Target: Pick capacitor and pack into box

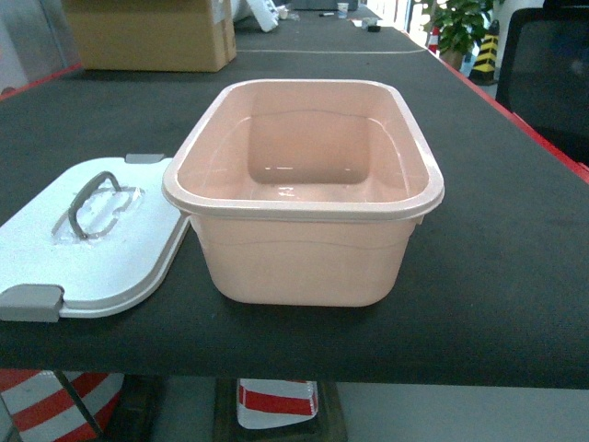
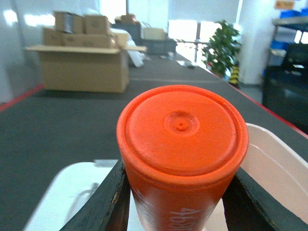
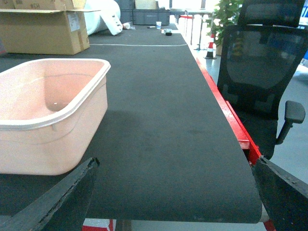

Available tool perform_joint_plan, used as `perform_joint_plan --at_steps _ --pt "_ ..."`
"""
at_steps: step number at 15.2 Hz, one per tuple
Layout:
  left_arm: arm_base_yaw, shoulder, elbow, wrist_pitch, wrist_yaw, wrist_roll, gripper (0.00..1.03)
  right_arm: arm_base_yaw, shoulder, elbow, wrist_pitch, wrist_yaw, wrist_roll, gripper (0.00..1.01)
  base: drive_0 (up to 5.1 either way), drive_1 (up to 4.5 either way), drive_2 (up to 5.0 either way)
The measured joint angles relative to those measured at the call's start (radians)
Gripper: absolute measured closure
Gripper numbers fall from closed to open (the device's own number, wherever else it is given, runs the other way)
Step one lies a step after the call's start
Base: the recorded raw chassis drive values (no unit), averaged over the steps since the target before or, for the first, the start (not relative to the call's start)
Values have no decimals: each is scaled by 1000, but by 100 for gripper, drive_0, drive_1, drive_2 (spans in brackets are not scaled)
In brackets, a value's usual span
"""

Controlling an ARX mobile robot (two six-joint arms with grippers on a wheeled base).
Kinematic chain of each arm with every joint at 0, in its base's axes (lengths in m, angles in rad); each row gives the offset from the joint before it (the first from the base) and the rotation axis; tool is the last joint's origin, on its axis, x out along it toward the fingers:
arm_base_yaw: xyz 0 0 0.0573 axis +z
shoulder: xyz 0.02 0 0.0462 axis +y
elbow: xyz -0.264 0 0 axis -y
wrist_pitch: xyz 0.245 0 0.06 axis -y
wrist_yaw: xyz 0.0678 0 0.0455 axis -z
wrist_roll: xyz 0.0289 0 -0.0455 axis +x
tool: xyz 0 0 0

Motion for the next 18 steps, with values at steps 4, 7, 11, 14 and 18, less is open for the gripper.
perform_joint_plan --at_steps 4,7,11,14,18 --pt "-177 808 734 -147 -53 -34 60 0 0 0 0 0 0 3 0 0 0" --pt "-185 844 776 -141 -52 -34 60 0 0 0 0 0 0 3 0 0 0" --pt "-192 885 803 -96 -66 -32 43 0 0 0 0 0 0 3 0 0 0" --pt "-194 888 803 -94 -70 -29 19 0 0 0 0 0 0 3 0 0 0" --pt "-140 780 659 25 3 -26 5 0 0 0 0 0 0 3 0 0 0"
